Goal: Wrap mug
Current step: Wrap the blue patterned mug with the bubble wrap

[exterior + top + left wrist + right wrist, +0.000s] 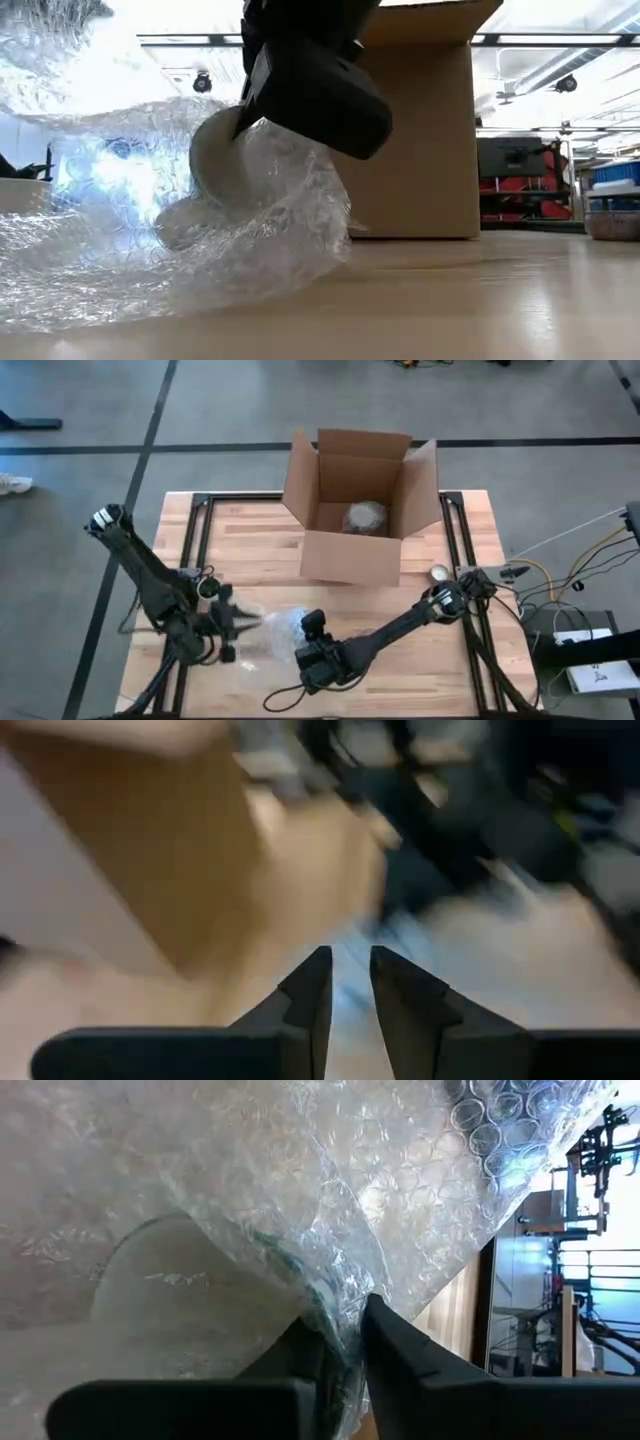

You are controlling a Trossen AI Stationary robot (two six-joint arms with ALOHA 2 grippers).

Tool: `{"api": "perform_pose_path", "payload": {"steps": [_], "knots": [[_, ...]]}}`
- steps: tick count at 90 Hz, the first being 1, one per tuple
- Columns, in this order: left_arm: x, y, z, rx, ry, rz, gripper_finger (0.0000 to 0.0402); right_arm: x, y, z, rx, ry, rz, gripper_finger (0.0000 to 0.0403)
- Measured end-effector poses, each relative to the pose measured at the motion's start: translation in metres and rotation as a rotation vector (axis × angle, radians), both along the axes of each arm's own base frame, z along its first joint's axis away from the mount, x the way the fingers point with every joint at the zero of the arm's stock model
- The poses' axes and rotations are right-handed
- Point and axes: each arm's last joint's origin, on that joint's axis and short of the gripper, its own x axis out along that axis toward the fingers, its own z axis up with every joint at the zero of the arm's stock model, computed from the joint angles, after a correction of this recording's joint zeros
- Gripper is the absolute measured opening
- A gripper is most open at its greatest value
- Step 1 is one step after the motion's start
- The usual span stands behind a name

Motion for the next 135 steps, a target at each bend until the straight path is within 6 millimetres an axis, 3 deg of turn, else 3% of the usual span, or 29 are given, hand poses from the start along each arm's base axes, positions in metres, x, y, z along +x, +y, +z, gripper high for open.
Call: {"api": "perform_pose_path", "payload": {"steps": [12, 25, 48, 73, 86, 116, 135], "knots": [[0.027, 0.017, 0.004, 0.022, -0.019, 0.062, 0.0059, 0.000, 0.000, 0.000, -0.001, 0.001, 0.004, 0.0029], [0.059, 0.030, -0.033, -0.050, 0.082, 0.048, 0.0045, -0.001, 0.002, 0.000, -0.008, 0.002, 0.011, 0.0027], [0.079, -0.002, -0.095, -0.132, 0.100, -0.196, 0.0006, -0.001, 0.002, 0.000, -0.019, -0.001, 0.006, 0.0029], [0.092, -0.012, -0.145, -0.112, 0.199, -0.092, 0.0002, -0.003, 0.002, -0.001, -0.045, 0.021, 0.021, 0.0031], [0.092, -0.009, -0.156, -0.061, 0.231, -0.042, 0.0001, -0.002, 0.000, -0.001, -0.049, 0.019, 0.019, 0.0029], [0.097, -0.013, -0.169, -0.123, 0.187, -0.048, 0.0002, 0.000, -0.003, 0.000, -0.169, 0.109, 0.138, 0.0026], [0.095, -0.013, -0.168, -0.168, 0.220, -0.076, 0.0004, 0.000, -0.003, 0.000, -0.215, 0.135, 0.175, 0.0024]]}}
